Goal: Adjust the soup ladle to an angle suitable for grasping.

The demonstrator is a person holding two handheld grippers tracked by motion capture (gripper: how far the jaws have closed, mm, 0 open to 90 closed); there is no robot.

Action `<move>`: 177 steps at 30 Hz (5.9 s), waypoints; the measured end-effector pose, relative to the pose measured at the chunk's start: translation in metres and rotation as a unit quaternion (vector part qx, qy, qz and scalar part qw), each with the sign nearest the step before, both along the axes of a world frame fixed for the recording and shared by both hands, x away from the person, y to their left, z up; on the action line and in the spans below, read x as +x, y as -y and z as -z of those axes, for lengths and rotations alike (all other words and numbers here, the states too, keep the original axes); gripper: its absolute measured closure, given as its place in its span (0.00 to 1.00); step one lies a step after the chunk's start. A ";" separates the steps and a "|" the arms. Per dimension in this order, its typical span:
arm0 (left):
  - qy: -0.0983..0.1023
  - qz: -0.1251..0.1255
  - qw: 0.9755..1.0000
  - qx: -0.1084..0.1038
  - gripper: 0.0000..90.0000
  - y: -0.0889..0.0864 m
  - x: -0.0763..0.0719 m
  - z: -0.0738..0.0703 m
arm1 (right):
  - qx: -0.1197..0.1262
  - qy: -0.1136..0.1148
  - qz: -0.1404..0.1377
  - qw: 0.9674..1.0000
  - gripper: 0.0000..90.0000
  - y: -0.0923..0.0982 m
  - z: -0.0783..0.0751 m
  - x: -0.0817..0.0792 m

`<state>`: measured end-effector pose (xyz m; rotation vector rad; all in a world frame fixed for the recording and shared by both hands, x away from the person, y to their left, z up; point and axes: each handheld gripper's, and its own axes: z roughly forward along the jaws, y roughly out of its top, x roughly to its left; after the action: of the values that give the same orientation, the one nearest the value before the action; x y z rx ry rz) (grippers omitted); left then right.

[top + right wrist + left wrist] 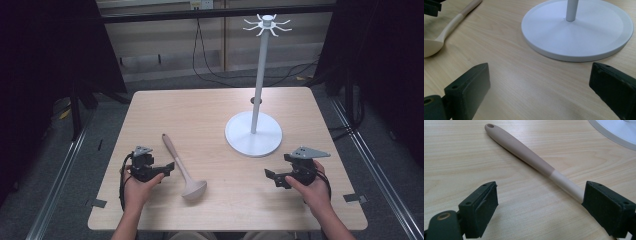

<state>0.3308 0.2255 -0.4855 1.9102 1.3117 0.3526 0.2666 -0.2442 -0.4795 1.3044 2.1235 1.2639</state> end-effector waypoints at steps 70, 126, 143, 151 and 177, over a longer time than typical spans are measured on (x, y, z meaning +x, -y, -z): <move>-0.068 0.011 0.996 0.065 0.97 0.020 0.051 0.006 | 0.005 0.017 -0.009 1.000 0.04 0.003 -0.007 -0.002; -0.058 0.068 0.995 0.052 0.97 0.086 0.071 0.008 | 0.010 0.021 -0.016 1.000 0.04 -0.001 -0.009 -0.001; -0.073 0.058 0.994 0.052 0.84 0.082 0.072 0.001 | 0.009 0.022 -0.016 1.000 0.04 -0.001 -0.010 -0.002; -0.085 0.059 0.993 0.058 0.72 0.084 0.069 -0.010 | 0.009 0.022 -0.016 1.000 0.04 -0.001 -0.010 -0.002; -0.156 0.082 0.979 0.097 0.54 0.096 0.066 -0.019 | 0.008 0.023 -0.020 1.000 0.04 -0.003 -0.010 -0.002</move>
<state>0.3964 0.1299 -0.4661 2.2942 1.3448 0.1007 0.2647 -0.2413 -0.4698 1.2343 2.1220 1.3161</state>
